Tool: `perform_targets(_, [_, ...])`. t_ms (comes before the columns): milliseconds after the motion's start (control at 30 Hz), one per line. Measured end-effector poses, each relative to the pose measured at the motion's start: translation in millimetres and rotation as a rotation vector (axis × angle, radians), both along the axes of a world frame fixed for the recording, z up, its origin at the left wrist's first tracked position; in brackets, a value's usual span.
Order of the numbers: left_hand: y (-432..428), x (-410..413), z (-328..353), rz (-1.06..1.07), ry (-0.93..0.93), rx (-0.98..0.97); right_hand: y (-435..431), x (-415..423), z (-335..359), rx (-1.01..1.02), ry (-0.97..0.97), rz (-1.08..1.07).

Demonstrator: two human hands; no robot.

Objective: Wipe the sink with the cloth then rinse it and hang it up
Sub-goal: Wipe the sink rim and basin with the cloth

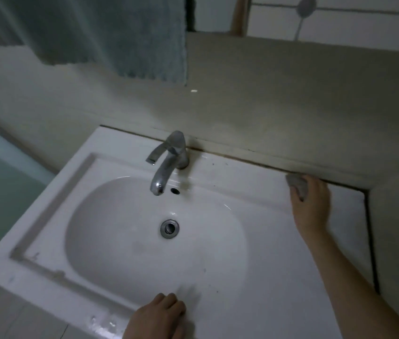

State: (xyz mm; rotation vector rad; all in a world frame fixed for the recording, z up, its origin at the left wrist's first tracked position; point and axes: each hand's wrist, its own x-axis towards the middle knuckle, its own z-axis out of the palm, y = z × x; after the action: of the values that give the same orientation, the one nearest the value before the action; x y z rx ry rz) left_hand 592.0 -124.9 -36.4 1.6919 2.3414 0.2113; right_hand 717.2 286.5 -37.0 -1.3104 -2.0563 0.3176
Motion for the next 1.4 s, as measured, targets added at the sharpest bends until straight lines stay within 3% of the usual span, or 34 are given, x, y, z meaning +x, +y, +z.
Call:
perform_targets(100, [-1, 0, -3, -0.011, 0.014, 0.014, -17, -46, 1, 0.033, -0.049, -0.095])
perform_targets(233, [2, -1, -5, 0.007, 0.013, 0.042, -63, -152, -1, 0.084, -0.125, 0.184])
perform_targets(367, [-1, -2, -14, -0.014, 0.032, 0.036, -98, -224, 3, -0.032, -0.128, 0.37])
perform_targets(567, [0, -1, -7, -0.009, 0.023, 0.055, -62, -144, 9, 0.094, -0.205, 0.863])
perform_targets(633, [0, -1, -9, -0.013, 0.029, 0.049, -48, -108, 6, 0.028, -0.159, 0.795])
perform_targets(700, [-1, -1, -10, -0.009, 0.025, 0.052, -44, -96, 1, -0.016, -0.092, 0.591])
perform_targets(800, [2, 1, -8, 0.026, 0.014, 0.057, -66, -136, 1, 0.033, -0.068, 0.349])
perform_targets(933, [-1, 0, -5, 0.023, -0.022, 0.04, -101, -189, 6, 0.062, -0.136, 0.586])
perform_targets(1100, [-2, 0, 2, -0.014, -0.046, 0.005, -79, -141, 8, 0.113, -0.273, 0.773])
perform_targets(1300, [-1, 0, 4, -0.004, -0.08, -0.003, -50, -28, 0, 0.038, -0.186, 0.406])
perform_targets(1400, [-1, 1, 6, 0.019, -0.1, -0.009, -54, -19, -7, 0.037, -0.155, 0.217])
